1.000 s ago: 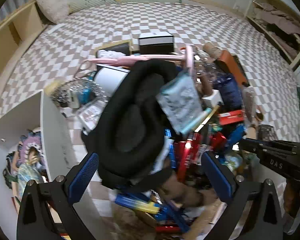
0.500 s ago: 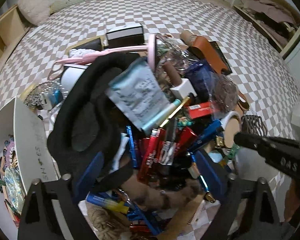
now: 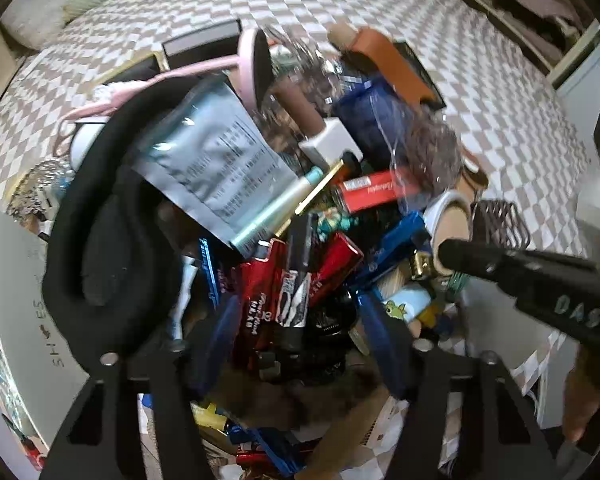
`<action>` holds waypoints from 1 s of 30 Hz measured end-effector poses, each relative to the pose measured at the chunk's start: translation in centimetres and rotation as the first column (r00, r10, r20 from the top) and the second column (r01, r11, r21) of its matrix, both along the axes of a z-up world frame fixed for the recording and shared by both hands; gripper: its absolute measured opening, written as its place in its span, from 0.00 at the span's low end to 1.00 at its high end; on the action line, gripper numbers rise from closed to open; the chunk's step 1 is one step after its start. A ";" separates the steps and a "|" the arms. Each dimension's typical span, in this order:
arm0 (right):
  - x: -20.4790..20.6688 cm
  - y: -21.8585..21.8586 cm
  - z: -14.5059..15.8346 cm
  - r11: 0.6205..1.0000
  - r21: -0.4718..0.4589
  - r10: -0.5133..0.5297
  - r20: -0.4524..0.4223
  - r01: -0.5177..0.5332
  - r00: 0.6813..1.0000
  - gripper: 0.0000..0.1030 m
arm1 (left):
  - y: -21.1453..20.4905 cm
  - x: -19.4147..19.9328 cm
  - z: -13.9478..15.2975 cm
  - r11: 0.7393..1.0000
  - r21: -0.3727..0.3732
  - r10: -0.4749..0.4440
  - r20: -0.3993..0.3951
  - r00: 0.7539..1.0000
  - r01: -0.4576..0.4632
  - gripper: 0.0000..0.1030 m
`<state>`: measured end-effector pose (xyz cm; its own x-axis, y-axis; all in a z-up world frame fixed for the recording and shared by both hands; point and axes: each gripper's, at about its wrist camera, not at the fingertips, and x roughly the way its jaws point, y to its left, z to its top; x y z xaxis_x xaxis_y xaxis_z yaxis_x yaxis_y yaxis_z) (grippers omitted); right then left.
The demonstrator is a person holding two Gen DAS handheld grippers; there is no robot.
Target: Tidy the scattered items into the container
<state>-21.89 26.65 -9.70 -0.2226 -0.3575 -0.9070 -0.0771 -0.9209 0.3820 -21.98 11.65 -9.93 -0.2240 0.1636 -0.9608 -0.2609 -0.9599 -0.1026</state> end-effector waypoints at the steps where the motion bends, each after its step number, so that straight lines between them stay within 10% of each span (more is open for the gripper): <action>1: 0.0 0.2 -0.1 1.000 -0.003 -0.005 0.006 0.005 1.000 0.03 | 0.1 -0.1 -0.3 1.000 -0.004 -0.005 0.010 1.000 0.005 0.47; 26: -1.0 -0.3 -0.8 0.996 -0.054 -0.063 0.041 0.065 0.997 0.05 | -0.7 -0.3 -1.4 0.998 -0.059 0.001 0.023 1.000 0.000 0.19; 29: -1.2 -0.1 -0.9 0.991 -0.086 -0.097 0.052 0.101 0.994 0.45 | -1.6 -0.4 -0.9 0.998 -0.056 0.020 0.011 1.000 -0.019 0.19; 30: -1.2 0.0 -0.8 0.989 -0.091 -0.109 0.048 0.113 0.993 0.75 | -1.9 -0.4 -0.8 0.998 -0.052 0.031 0.009 0.999 -0.030 0.19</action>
